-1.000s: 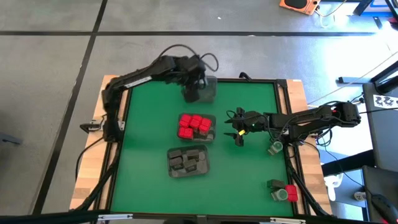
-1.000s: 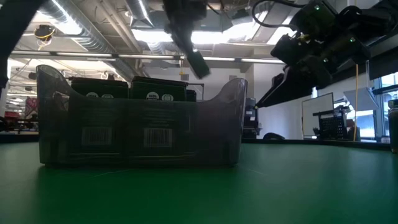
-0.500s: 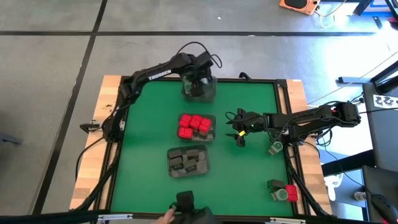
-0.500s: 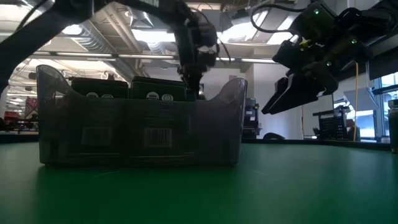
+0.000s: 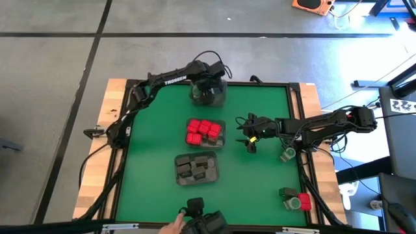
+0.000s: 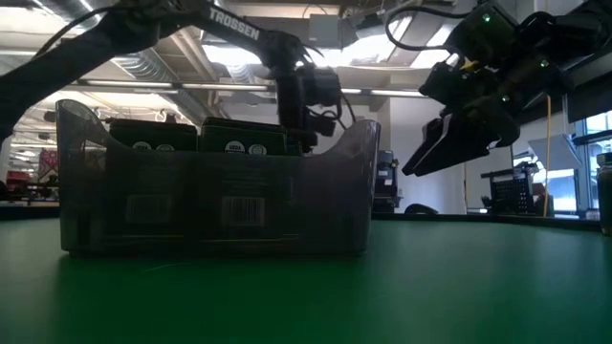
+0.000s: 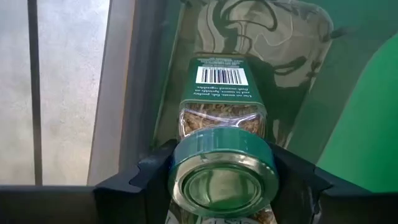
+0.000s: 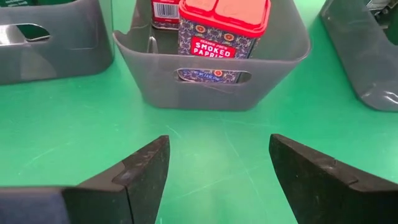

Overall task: Sort spices by type
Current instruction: Put the green seasoning bottle into the top gray bin

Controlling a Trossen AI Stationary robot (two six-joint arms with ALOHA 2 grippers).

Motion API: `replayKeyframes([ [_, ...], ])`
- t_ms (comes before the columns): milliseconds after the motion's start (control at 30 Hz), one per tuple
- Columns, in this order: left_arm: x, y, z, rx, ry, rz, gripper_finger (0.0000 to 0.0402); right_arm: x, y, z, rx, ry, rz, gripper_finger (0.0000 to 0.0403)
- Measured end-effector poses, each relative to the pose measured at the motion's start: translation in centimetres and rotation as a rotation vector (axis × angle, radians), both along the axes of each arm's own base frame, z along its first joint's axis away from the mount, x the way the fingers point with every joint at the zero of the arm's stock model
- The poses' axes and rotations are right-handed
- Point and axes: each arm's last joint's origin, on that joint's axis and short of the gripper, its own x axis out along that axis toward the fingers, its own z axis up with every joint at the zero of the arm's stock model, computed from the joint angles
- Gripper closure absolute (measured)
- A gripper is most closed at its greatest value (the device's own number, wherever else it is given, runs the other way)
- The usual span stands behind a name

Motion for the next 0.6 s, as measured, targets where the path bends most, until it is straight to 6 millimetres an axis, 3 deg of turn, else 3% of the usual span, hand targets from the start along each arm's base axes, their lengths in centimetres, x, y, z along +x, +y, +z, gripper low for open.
replayKeyframes([
  [267,0.4,-0.3,-0.2,0.014,-0.003,-0.016,0.0183,0.0,0.0,0.0,0.003,0.002,0.003,0.0127],
  [600,1.2,-0.4,1.2,0.073,-0.058,-0.015,0.0109,0.0,0.0,0.0,0.003,0.002,0.003,0.0127],
])
